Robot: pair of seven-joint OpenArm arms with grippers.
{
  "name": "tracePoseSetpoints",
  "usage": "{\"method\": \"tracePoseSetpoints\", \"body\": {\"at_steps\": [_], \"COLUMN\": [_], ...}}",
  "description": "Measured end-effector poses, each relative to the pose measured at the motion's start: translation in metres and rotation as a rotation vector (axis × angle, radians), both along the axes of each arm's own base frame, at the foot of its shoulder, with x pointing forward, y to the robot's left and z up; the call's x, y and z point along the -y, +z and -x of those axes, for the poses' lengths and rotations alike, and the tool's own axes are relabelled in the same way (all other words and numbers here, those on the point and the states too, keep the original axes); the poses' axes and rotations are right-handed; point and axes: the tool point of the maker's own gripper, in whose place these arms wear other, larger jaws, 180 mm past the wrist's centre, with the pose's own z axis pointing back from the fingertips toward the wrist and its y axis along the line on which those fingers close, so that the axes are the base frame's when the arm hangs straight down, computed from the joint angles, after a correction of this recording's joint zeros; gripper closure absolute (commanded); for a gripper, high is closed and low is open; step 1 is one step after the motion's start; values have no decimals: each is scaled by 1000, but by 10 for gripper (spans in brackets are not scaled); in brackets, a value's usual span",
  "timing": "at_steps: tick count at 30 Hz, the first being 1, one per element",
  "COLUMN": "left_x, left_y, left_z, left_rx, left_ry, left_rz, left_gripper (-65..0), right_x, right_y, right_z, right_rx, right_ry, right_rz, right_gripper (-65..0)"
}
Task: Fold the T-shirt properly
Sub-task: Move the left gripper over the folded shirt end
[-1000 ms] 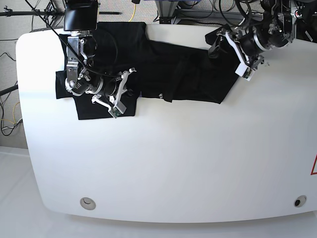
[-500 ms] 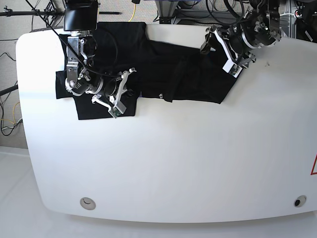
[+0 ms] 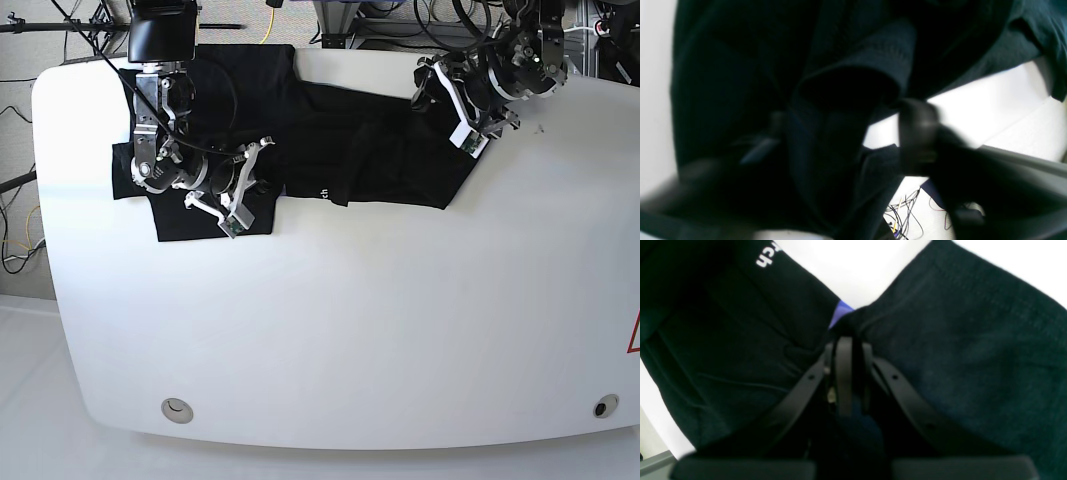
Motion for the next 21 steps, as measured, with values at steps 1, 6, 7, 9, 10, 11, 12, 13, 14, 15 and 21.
{"method": "tracePoseSetpoints", "body": {"at_steps": [1,6,7,9,10,11,12,13,14,15,21], "left_x": [0,-1,-1,-2,-3,-2,-2,-1,0,2,8], "left_y": [0,-6,-7,-7,-7,-6,-5,-4,-4,-3,-3], "left_z": [0,1,1,0,-2,-4,-6,-7,-8,-8,-8], "left_rx": [0,-16,-20,-22,-18,-13,-7,-4,-2,1,1], "left_ry": [-1,3,3,2,1,2,3,5,8,10,17], "left_rz": [-2,4,3,-6,-9,-7,-5,-2,2,8,30], "left_gripper": [-80,0,-3,0,0,0,0,0,0,0,0], "right_x": [0,0,0,0,1,1,1,1,1,1,1], "right_y": [0,0,0,0,0,0,0,0,0,0,0], "right_z": [0,0,0,0,0,0,0,0,0,0,0], "right_rx": [0,0,0,0,0,0,0,0,0,0,0], "right_ry": [0,0,0,0,0,0,0,0,0,0,0], "right_rz": [0,0,0,1,1,2,1,2,1,1,2], "right_gripper": [-39,-39,-39,-39,-39,-39,-39,-39,-39,-39,-39]}}
